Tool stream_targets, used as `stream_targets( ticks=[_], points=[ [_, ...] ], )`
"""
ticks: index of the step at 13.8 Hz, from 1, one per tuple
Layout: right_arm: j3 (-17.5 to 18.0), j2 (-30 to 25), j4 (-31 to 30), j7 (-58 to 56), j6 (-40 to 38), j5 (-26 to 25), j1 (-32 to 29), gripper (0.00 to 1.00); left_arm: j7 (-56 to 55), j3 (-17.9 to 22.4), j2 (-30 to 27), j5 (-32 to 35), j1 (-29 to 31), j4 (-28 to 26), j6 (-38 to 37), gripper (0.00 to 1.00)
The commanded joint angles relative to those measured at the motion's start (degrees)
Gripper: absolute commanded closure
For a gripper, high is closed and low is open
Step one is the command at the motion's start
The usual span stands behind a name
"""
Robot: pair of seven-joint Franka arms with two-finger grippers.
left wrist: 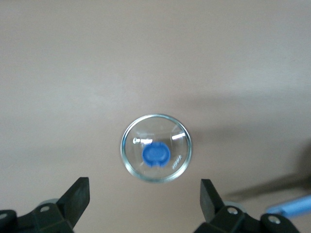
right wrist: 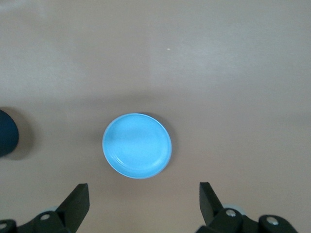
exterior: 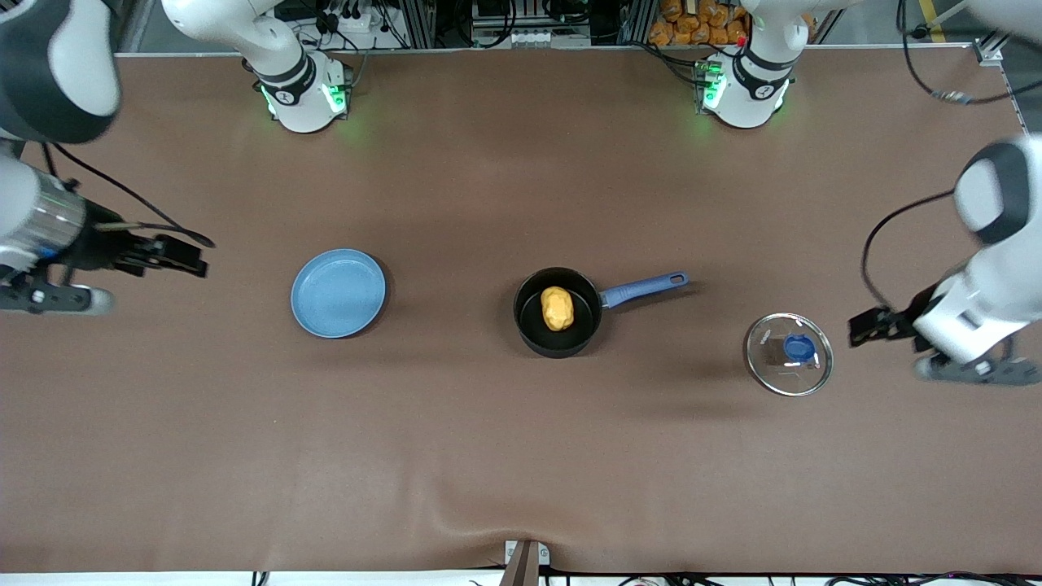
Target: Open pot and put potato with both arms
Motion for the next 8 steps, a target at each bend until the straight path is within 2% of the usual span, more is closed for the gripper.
stream_targets(
  ticks=[1,3,4,8],
  points=[
    [14.9,-6.5,-1.7,1.9,-2.1,-4.2,-13.6,0.0,-4.7,-1.4,-5.3,0.0,0.0,2.3,-8.8,0.0],
    [23.3,-8.3,-1.9,3.0,-3.4,-6.7,-21.6,0.0,-8.0,-3.1,-9.1,0.1,0.1,2.6,-12.8,0.0],
    [26.4,-8.6,-1.7,3.5,-4.2,-7.4,-24.4,0.0,-8.4,-3.2,-10.6,0.0,0.1,2.6,-14.9,0.0],
    [28.2,-9.6,-0.9,4.2,-5.6,-8.5,-26.8,0.0,-8.1,-3.5,-13.8,-0.1,0.4,3.0,-19.5,0.0]
  ],
)
